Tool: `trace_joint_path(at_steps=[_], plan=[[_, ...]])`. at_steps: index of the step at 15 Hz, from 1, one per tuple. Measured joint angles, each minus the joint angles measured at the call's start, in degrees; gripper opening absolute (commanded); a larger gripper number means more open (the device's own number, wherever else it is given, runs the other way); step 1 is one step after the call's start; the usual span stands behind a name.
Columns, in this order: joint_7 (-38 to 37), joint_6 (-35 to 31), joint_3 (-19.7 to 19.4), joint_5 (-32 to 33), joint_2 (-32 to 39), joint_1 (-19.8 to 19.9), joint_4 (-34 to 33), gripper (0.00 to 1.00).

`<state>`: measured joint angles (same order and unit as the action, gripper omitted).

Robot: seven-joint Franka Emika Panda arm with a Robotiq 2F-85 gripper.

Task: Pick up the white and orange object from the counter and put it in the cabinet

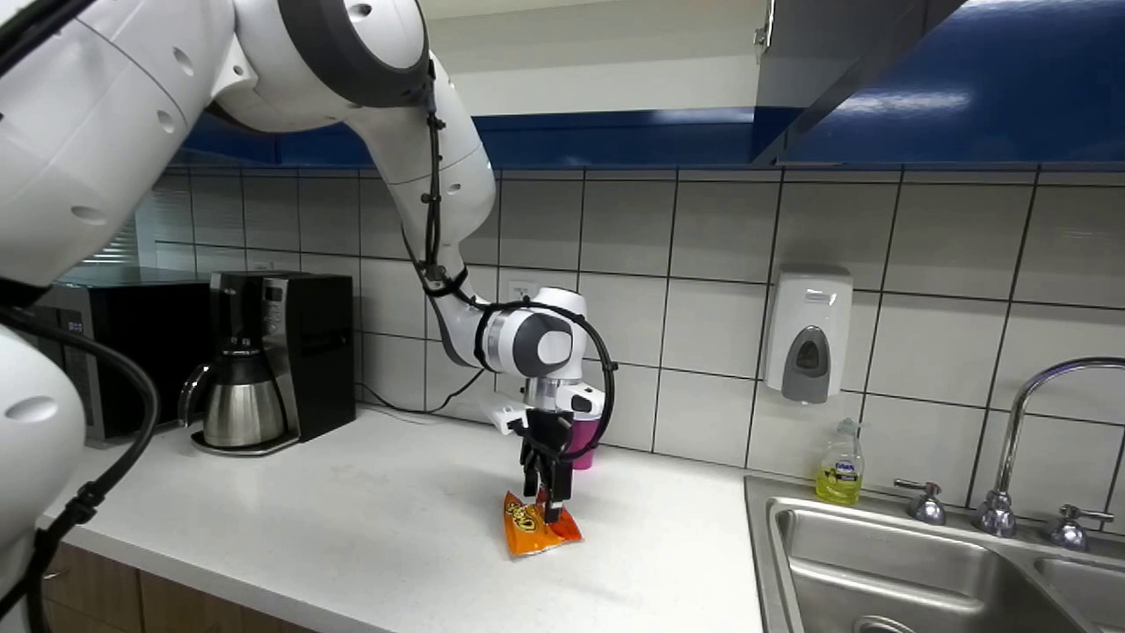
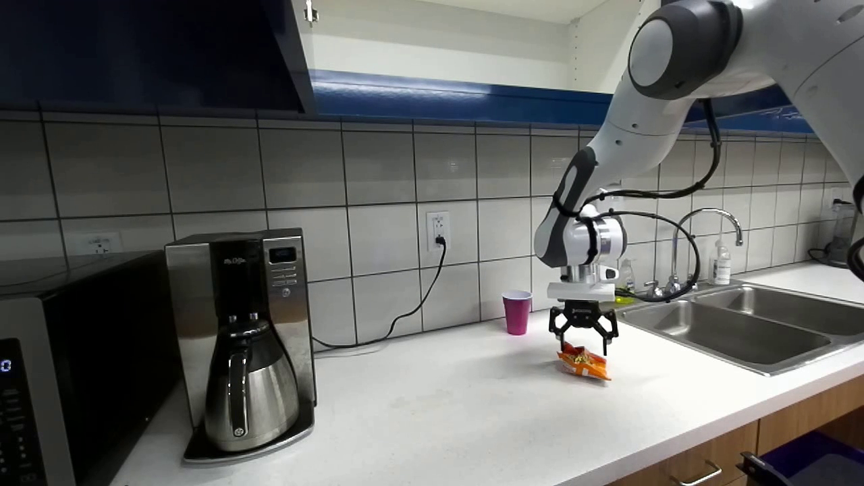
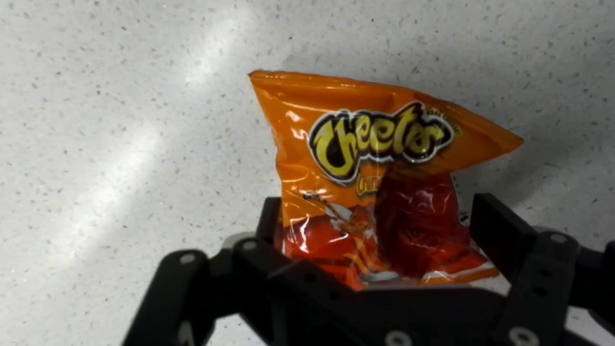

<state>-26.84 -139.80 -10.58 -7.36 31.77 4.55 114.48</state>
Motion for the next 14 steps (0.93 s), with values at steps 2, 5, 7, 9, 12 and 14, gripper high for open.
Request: trace_joint_path(at_steps=[2, 5, 7, 9, 12, 14], plan=[[0.0, 0.0, 0.0, 0.0, 0.3, 0.0, -0.2, 0.85], [-0.1, 0.0, 0.0, 0.0, 0.7, -0.1, -0.5, 0.58], [-0.1, 0.0, 0.0, 0.0, 0.8, -0.2, -0.7, 0.42], [-0.1, 0.0, 0.0, 0.0, 0.9, -0.2, -0.9, 0.26], [-0.1, 0.0, 0.0, 0.0, 1.2, -0.3, -1.3, 0.02], [-0.1, 0.0, 0.0, 0.0, 1.2, -0.3, -1.5, 0.0]])
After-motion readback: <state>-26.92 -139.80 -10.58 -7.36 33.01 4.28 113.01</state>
